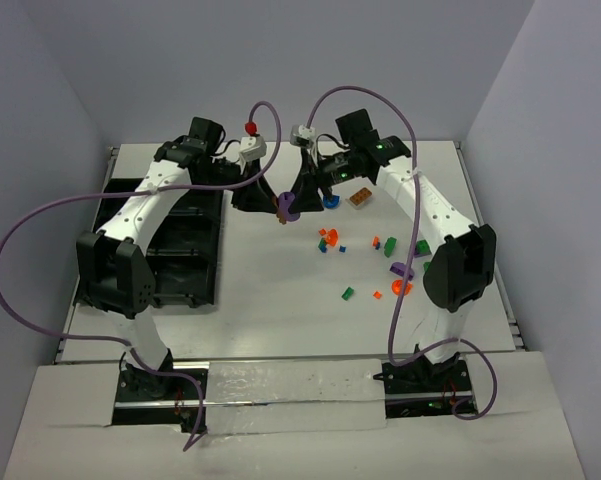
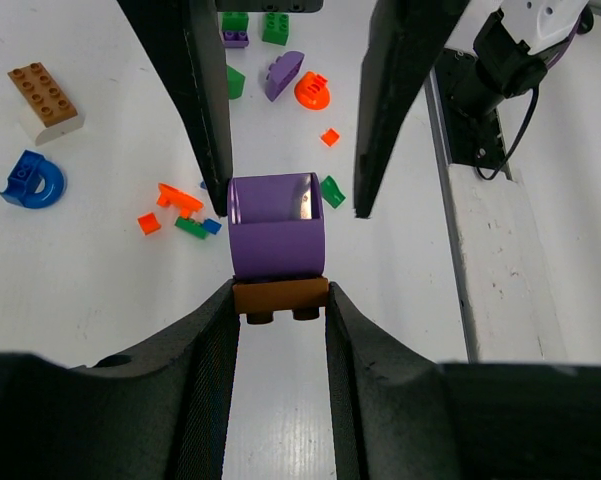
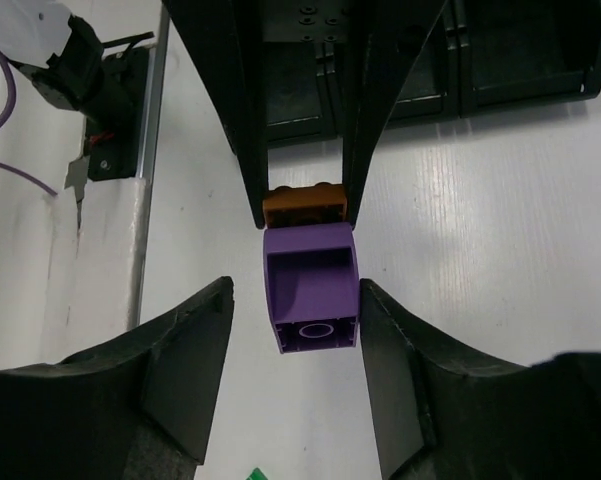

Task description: Sort the legos into containers by color

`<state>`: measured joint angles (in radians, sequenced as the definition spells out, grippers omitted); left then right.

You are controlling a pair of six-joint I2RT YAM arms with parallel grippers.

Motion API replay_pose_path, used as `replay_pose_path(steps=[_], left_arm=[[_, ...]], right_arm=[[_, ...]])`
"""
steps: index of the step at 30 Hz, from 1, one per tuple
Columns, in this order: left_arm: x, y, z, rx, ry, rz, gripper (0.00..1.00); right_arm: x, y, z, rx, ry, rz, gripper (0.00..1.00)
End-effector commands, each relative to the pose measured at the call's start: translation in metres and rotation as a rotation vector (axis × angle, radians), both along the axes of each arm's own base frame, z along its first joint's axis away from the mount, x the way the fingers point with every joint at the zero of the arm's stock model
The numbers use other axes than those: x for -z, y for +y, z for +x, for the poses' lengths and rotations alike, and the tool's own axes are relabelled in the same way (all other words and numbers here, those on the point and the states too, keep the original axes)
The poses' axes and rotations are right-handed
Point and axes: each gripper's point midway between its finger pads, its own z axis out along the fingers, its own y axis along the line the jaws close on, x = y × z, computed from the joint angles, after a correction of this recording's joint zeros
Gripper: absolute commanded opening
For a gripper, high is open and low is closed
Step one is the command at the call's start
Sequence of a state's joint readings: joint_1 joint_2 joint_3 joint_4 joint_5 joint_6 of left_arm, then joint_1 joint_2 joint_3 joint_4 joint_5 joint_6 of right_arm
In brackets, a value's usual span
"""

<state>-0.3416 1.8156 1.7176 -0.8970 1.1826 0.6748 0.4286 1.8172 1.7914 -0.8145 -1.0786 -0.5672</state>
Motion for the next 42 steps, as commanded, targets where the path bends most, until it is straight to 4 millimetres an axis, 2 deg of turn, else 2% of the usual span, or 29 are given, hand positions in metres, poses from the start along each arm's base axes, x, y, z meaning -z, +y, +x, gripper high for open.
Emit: replay_pose_path(steps=[1, 6, 10, 12, 13, 15, 17, 25, 28, 32, 33, 34, 36, 37, 38, 39, 40, 41, 42], left_arm=[[-0.019, -0.003, 0.0, 0.019, -0.069, -0.031, 0.0], [-0.019, -0.004, 0.001, 0.017, -0.064, -0.03, 0.0], [-0.018, -0.004, 0.002, 0.017, -0.064, -0.028, 0.0], [-0.017, -0.004, 0.004, 0.015, -0.061, -0.022, 0.0], [-0.015, -0.003, 0.003, 0.015, -0.053, -0.017, 0.0], [-0.01, -0.001, 0.004, 0.014, -0.049, -0.002, 0.0], [-0.002, 0.003, 0.004, 0.009, -0.043, 0.02, 0.0], [0.027, 0.036, 0.0, -0.05, 0.001, 0.089, 0.0], [0.028, 0.05, 0.004, -0.086, 0.008, 0.098, 0.0], [0.023, 0.081, 0.022, -0.207, 0.014, 0.116, 0.0], [0.017, 0.1, 0.038, -0.307, 0.019, 0.118, 0.0], [0.015, 0.114, 0.044, -0.378, 0.068, 0.115, 0.0], [0.002, 0.167, 0.079, -0.637, 0.066, 0.136, 0.0], [-0.005, 0.173, 0.085, -0.668, 0.034, 0.131, 0.0], [-0.012, 0.206, 0.098, -0.833, 0.051, 0.151, 0.0], [-0.015, 0.229, 0.108, -0.937, 0.03, 0.172, 0.0], [-0.019, 0.265, 0.121, -1.09, -0.002, 0.216, 0.0], [-0.02, 0.283, 0.125, -1.161, -0.018, 0.241, 0.0], [-0.021, 0.316, 0.131, -1.284, -0.042, 0.284, 0.0]], right_arm=[[-0.011, 0.008, 0.005, -0.014, -0.045, 0.016, 0.58], [-0.002, 0.01, 0.004, -0.024, -0.032, -0.008, 0.52], [0.001, 0.013, 0.006, -0.023, -0.015, -0.033, 0.43], [0.0, 0.015, 0.009, -0.028, -0.016, -0.034, 0.31], [0.0, 0.015, 0.009, -0.03, -0.014, -0.036, 0.29], [-0.002, 0.013, 0.01, -0.024, -0.019, -0.042, 0.09], [-0.002, 0.011, 0.009, -0.019, -0.03, -0.049, 0.01], [0.001, -0.015, 0.015, 0.034, -0.047, -0.083, 0.0], [0.005, -0.027, 0.02, 0.059, -0.047, -0.103, 0.0], [0.013, -0.044, 0.028, 0.112, -0.047, -0.136, 0.0], [0.017, -0.048, 0.031, 0.139, -0.038, -0.147, 0.0], [0.016, -0.05, 0.036, 0.156, -0.061, -0.15, 0.0], [0.015, -0.056, 0.041, 0.228, -0.063, -0.159, 0.0], [0.011, -0.054, 0.046, 0.244, -0.073, -0.146, 0.0], [0.01, -0.055, 0.05, 0.275, -0.092, -0.141, 0.0], [0.009, -0.055, 0.051, 0.305, -0.073, -0.136, 0.0], [0.009, -0.056, 0.056, 0.346, -0.069, -0.133, 0.0], [0.009, -0.056, 0.059, 0.362, -0.072, -0.13, 0.0], [0.011, -0.056, 0.061, 0.371, -0.073, -0.127, 0.0]])
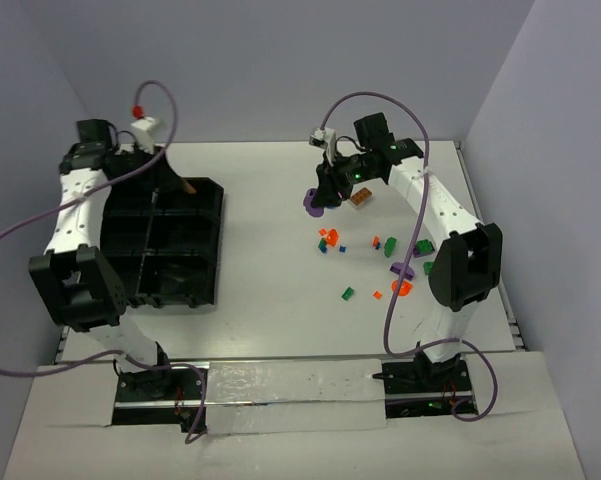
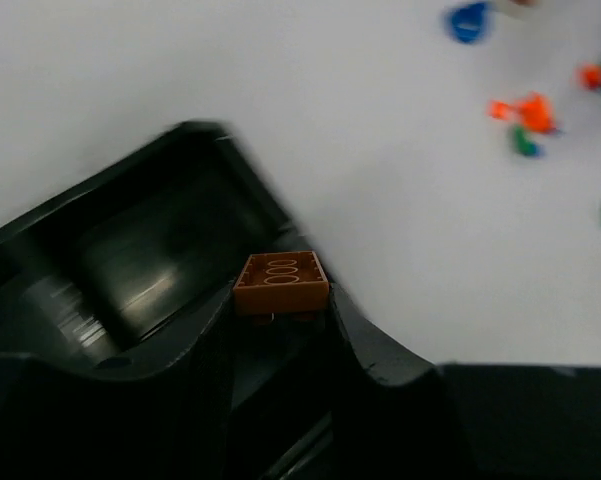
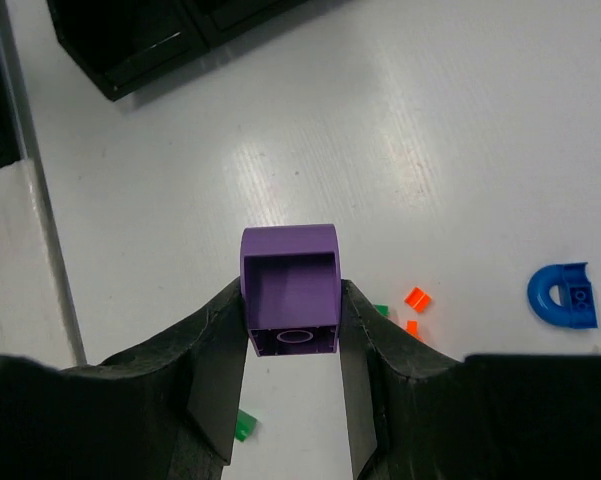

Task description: Sort the legos into containers by color

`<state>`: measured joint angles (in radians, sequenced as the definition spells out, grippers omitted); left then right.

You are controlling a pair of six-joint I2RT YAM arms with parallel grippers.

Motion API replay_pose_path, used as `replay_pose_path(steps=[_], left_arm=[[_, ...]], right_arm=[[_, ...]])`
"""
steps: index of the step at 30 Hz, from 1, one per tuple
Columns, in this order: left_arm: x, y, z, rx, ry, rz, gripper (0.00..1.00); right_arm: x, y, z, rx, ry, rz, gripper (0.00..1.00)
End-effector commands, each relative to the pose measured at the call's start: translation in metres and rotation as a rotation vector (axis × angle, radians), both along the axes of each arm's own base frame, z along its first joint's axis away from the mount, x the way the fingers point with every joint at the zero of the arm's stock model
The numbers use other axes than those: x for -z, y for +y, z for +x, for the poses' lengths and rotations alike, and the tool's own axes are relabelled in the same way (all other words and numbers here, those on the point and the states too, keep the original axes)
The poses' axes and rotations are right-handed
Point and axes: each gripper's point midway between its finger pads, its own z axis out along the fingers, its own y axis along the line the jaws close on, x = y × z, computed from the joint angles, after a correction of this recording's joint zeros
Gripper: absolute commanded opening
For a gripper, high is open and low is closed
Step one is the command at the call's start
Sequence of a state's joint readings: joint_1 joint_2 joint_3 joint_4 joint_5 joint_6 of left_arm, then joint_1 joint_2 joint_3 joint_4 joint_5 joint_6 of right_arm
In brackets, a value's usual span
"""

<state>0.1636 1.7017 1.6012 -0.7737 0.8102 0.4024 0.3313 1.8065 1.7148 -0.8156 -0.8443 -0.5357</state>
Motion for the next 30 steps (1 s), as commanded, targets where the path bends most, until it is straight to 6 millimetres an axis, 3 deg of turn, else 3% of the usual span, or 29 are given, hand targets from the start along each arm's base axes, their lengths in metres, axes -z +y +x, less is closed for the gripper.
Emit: replay_pose_path(steps=[1, 3, 6, 13, 16, 20, 24, 30], left_arm=[[-0.042, 0.101, 0.037, -0.478, -0.13, 0.164, 0.0], [-0.033, 0.13, 0.044, -0.585, -0.104, 0.23, 0.0], [-0.018, 0.151, 0.052, -0.664, -0.044, 0.284, 0.0], [0.016, 0.179, 0.068, -0.761, 0.029, 0.367, 0.0], [0.035, 0.185, 0.071, -0.763, 0.077, 0.394, 0.05], [0.045, 0.185, 0.075, -0.75, 0.092, 0.395, 0.2], [0.052, 0.174, 0.079, -0.693, 0.103, 0.36, 0.44], [0.05, 0.165, 0.081, -0.659, 0.101, 0.32, 0.65]], right_arm=[[-0.033, 0.001, 0.02, 0.118, -0.103, 0.051, 0.0], [-0.031, 0.002, 0.023, 0.131, -0.091, 0.06, 0.0], [-0.028, 0.005, 0.024, 0.136, -0.073, 0.065, 0.0], [-0.027, 0.004, 0.03, 0.155, -0.078, 0.054, 0.0], [-0.026, 0.003, 0.03, 0.159, -0.075, 0.052, 0.0], [-0.026, 0.003, 0.031, 0.163, -0.07, 0.053, 0.0], [-0.025, 0.005, 0.032, 0.166, -0.063, 0.06, 0.0], [-0.026, 0.01, 0.032, 0.161, -0.056, 0.084, 0.0]])
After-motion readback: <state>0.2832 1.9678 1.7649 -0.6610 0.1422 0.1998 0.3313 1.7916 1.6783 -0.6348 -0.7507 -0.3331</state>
